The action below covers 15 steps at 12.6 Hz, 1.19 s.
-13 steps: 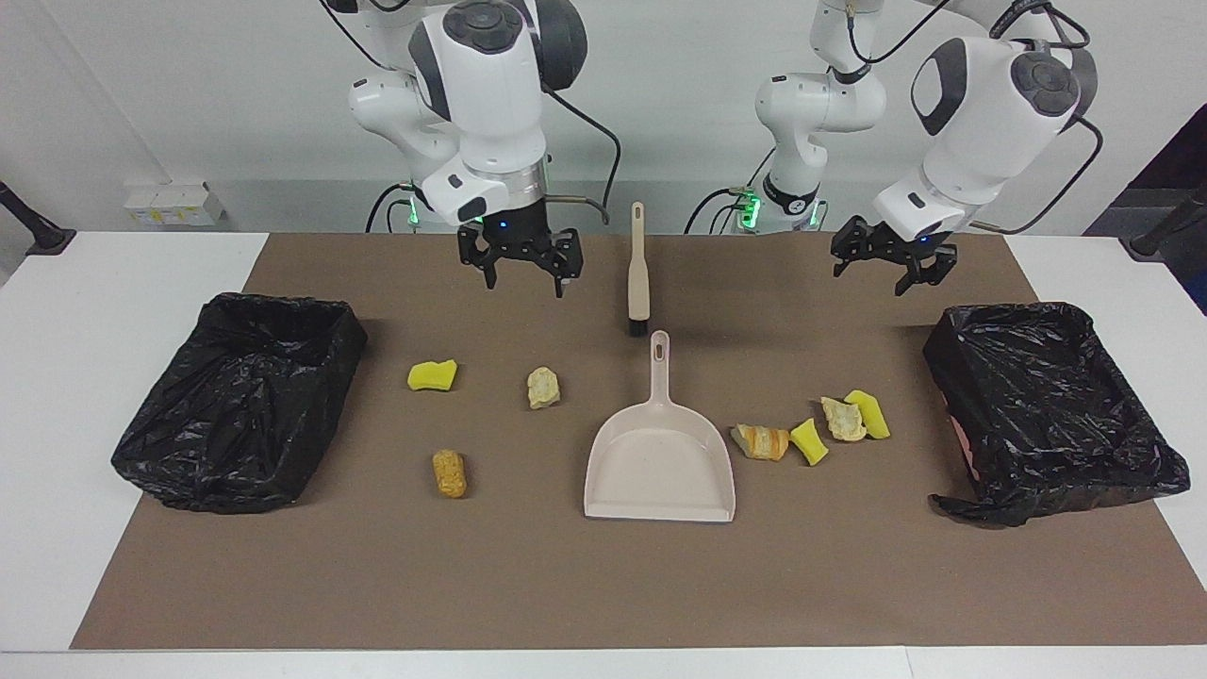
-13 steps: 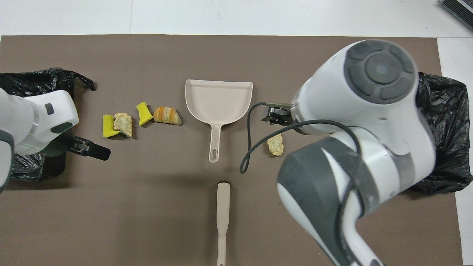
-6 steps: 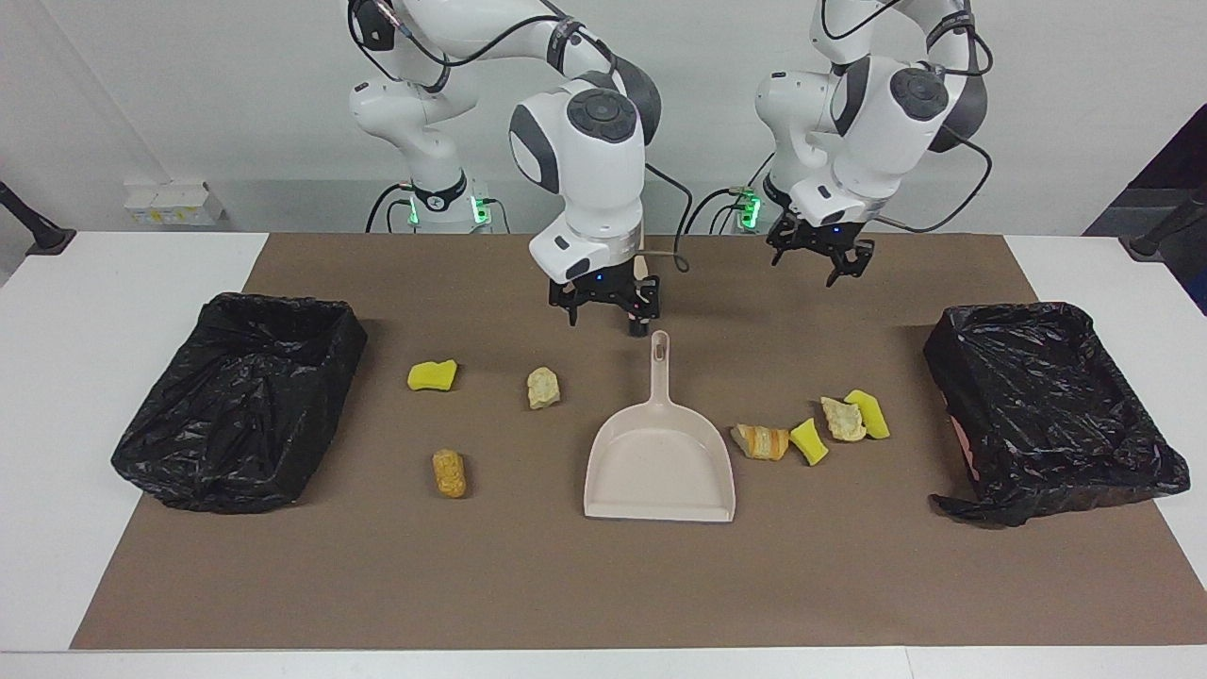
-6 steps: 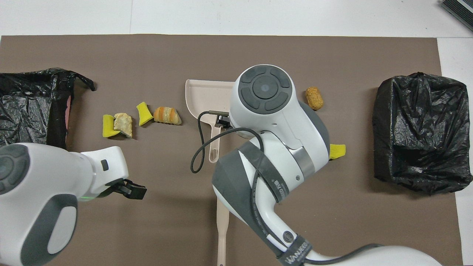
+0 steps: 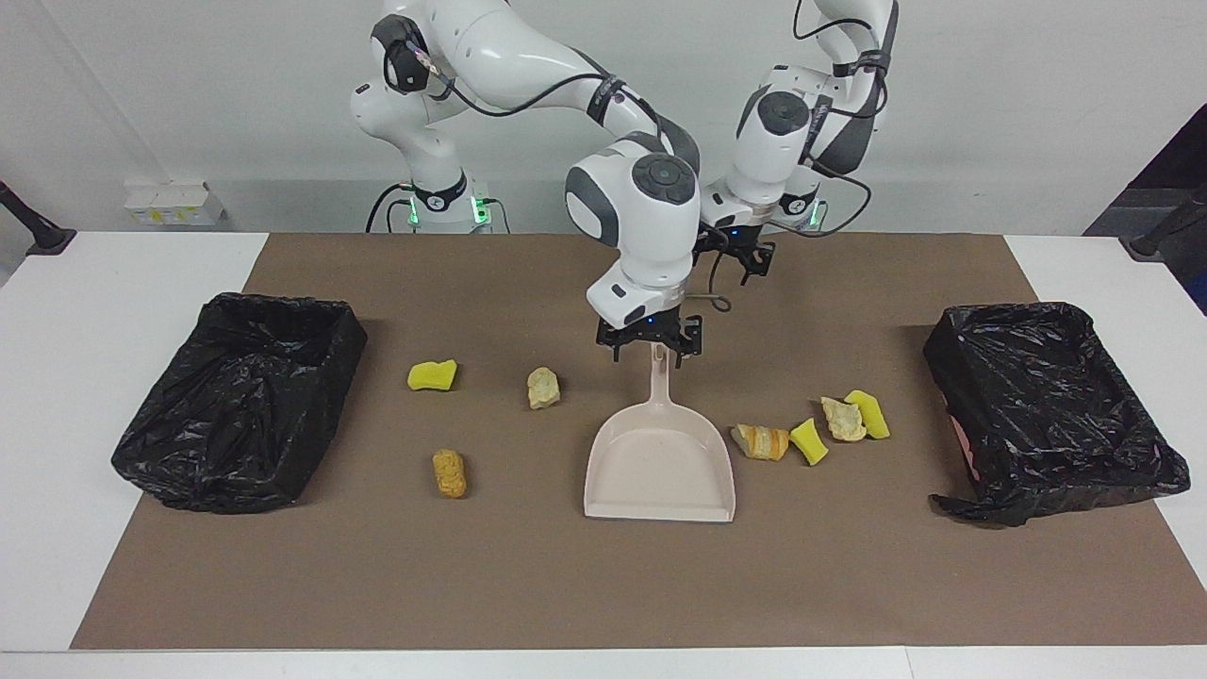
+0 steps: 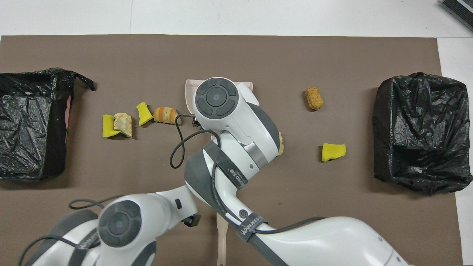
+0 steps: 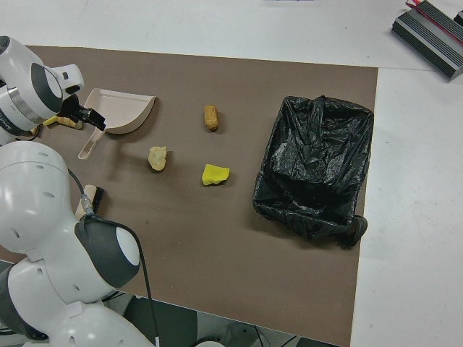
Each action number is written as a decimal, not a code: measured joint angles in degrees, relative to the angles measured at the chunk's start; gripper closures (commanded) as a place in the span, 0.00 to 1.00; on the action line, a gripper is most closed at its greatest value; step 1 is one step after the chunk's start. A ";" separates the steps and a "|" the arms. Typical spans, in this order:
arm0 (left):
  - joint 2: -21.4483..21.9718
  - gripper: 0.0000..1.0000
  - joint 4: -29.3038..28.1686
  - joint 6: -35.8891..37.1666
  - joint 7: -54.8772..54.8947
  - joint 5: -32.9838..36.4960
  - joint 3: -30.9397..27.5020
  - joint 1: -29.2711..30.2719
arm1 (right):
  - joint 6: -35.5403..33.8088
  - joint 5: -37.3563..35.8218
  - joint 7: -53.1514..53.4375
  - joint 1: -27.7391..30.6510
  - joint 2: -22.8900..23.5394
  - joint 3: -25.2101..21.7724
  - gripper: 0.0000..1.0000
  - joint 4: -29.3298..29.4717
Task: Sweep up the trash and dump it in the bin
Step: 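Lift the dustpan with the right gripper while the left gripper lifts the brush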
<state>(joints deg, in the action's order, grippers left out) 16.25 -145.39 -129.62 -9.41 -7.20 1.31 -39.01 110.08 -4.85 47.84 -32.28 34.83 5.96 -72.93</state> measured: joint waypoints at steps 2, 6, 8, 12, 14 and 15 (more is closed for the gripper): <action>-1.52 0.00 -1.07 -3.60 -8.97 -0.01 0.04 -7.48 | 1.55 -1.28 0.00 -0.15 2.54 0.00 0.00 1.58; -4.29 0.00 -1.10 -5.98 -22.31 -0.01 0.14 -18.19 | 2.31 -3.13 0.02 -2.58 4.76 0.12 0.10 1.89; -4.66 0.31 -1.12 -6.01 -26.73 -0.01 0.16 -20.70 | 2.38 -3.30 0.02 -2.90 5.01 0.11 0.15 1.85; -4.81 0.85 -1.16 -6.00 -29.43 -0.01 0.17 -20.99 | 2.49 -3.34 0.02 -2.84 5.16 0.05 0.25 1.56; -4.87 1.00 -1.21 -5.85 -29.66 -0.01 0.07 -20.99 | 2.78 -3.33 0.02 -2.74 5.25 0.02 0.26 1.50; -4.91 1.00 -1.23 -5.58 -29.92 -0.01 -0.08 -20.97 | 3.42 -3.28 0.02 -2.76 5.31 0.05 0.26 1.25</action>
<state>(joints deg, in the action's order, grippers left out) 11.34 -146.62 -135.20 -39.33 -7.21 1.23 -59.98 113.50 -8.13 47.86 -35.04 40.14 6.01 -71.68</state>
